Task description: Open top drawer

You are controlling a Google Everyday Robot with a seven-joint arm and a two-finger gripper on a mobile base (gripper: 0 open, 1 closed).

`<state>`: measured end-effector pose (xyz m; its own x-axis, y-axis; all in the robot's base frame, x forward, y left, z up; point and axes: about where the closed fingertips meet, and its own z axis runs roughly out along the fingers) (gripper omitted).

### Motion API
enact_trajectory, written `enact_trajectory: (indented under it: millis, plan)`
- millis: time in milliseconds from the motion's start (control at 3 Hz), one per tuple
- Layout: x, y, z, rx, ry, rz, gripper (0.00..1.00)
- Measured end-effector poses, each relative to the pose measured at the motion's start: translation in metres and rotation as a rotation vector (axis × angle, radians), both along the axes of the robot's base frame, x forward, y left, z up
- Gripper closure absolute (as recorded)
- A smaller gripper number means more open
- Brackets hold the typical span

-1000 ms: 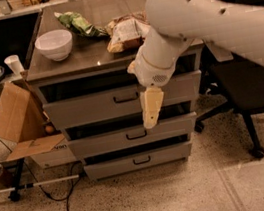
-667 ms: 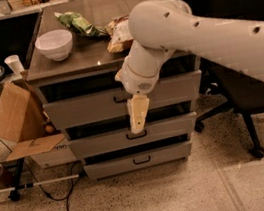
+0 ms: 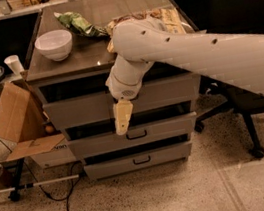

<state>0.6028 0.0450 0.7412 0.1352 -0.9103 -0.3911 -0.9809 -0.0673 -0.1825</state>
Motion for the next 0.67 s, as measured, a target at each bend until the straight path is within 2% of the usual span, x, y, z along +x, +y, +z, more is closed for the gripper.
enact_trajectory:
  millis: [333, 667]
  plan:
    - [0.0199, 0.0207, -0.0116, -0.01, -0.012, -0.045, 0.0]
    - [0.0205, 0.0239, -0.0128, -0.01, -0.008, -0.055, 0.0]
